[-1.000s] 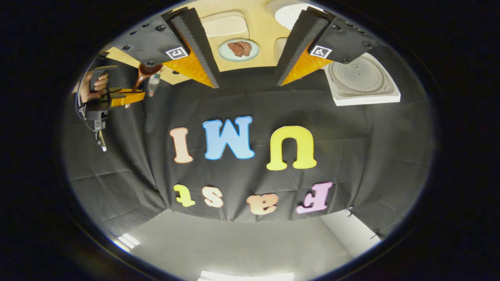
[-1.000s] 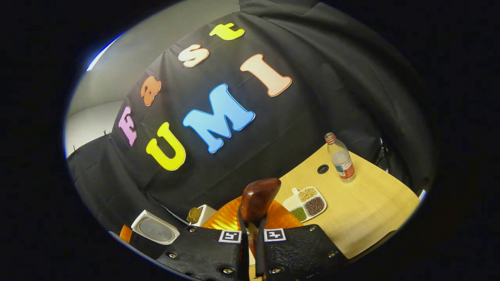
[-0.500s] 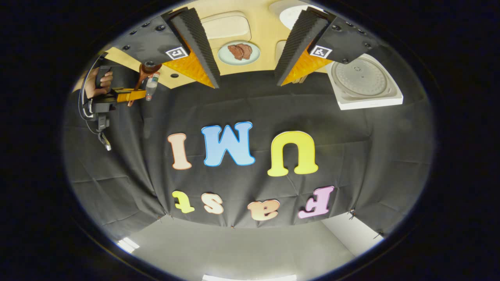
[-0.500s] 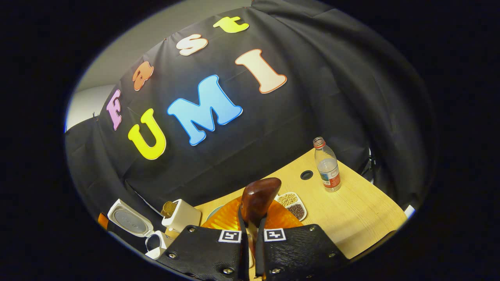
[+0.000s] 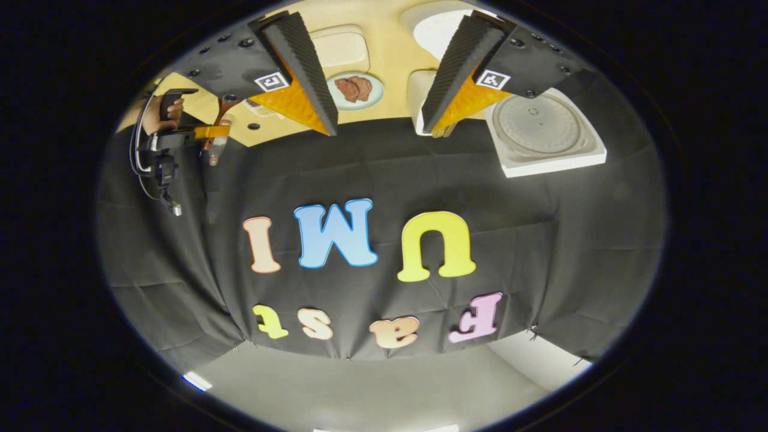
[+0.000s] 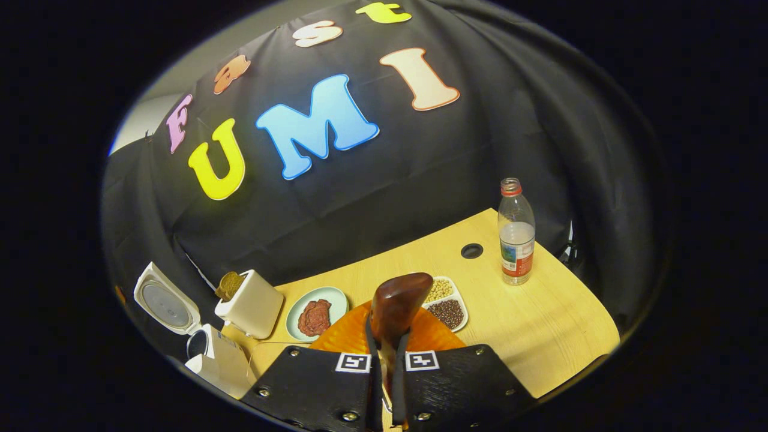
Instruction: Close the left gripper, press the button to open the rice cooker; take a wooden spoon from the chopstick holder with the right hand, scoop a spoonful of rice and pour it into the rice cooker, then put the wooden spoon back into the chopstick holder.
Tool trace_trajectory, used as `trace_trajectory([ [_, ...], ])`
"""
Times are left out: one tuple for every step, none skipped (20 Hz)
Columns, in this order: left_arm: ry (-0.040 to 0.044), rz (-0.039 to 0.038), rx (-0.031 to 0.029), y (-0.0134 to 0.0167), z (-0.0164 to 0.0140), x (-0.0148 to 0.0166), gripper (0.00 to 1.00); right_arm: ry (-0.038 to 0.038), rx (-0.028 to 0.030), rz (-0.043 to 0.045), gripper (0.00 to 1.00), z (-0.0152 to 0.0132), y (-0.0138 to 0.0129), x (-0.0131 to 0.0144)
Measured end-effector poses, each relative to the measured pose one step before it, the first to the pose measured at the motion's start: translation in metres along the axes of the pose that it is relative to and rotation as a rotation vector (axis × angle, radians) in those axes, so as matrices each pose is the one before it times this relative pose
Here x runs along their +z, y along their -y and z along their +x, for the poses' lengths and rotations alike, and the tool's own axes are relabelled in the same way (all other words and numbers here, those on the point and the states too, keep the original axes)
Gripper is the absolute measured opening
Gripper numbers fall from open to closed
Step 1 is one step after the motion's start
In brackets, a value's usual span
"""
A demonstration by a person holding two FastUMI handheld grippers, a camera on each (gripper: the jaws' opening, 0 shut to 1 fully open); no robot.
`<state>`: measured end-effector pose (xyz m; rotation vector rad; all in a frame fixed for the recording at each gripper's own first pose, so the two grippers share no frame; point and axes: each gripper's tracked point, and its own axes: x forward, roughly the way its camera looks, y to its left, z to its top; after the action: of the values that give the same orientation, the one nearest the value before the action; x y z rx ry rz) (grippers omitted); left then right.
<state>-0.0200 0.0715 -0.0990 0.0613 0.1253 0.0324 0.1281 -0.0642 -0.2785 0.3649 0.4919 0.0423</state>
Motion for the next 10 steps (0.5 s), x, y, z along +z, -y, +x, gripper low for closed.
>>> trace_trajectory([
  [-0.00315, -0.00163, 0.00841, -0.00344, -0.00203, -0.00123, 0.98, -0.00899, -0.00789, -0.01327, 0.07, 0.00189, 0.00147, -0.00493],
  [-0.00414, -0.00292, 0.00780, -0.00310, -0.00142, -0.00120, 0.96, -0.00301, -0.00618, -0.01345, 0.06, 0.00093, 0.00107, -0.00509],
  [-0.00344, -0.00341, 0.00674, -0.00335, -0.00089, -0.00188, 0.97, -0.00437, -0.00343, -0.00735, 0.06, -0.00040, 0.00069, -0.00339],
  [-0.00234, -0.00312, 0.00520, -0.00294, -0.00056, -0.00039, 0.96, -0.00752, -0.00092, -0.00309, 0.07, 0.00194, -0.00022, -0.00336],
  [-0.00245, -0.00092, 0.00329, -0.00191, -0.00172, -0.00106, 0.97, -0.00507, -0.00241, 0.00008, 0.07, 0.00300, -0.00131, -0.00485],
  [-0.00293, 0.00147, 0.00082, -0.00155, -0.00068, -0.00010, 0.99, -0.00320, -0.00454, -0.00194, 0.07, 0.00404, 0.00018, -0.00412],
  [-0.00205, 0.00358, 0.00031, -0.00097, -0.00051, -0.00091, 0.97, -0.00123, -0.00547, -0.00588, 0.07, 0.00570, 0.00036, -0.00359],
  [-0.00087, 0.00375, -0.00196, -0.00034, 0.00014, 0.00037, 0.99, -0.00243, -0.00576, -0.00938, 0.07, 0.00389, 0.00077, -0.00457],
  [-0.00034, 0.00320, -0.00231, -0.00043, -0.00067, -0.00051, 0.99, -0.00088, -0.00913, -0.00846, 0.07, 0.00240, 0.00171, -0.00428],
  [0.00023, 0.00135, -0.00208, -0.00036, -0.00016, 0.00116, 0.97, -0.00299, -0.00823, -0.00975, 0.06, 0.00224, 0.00097, -0.00393],
])
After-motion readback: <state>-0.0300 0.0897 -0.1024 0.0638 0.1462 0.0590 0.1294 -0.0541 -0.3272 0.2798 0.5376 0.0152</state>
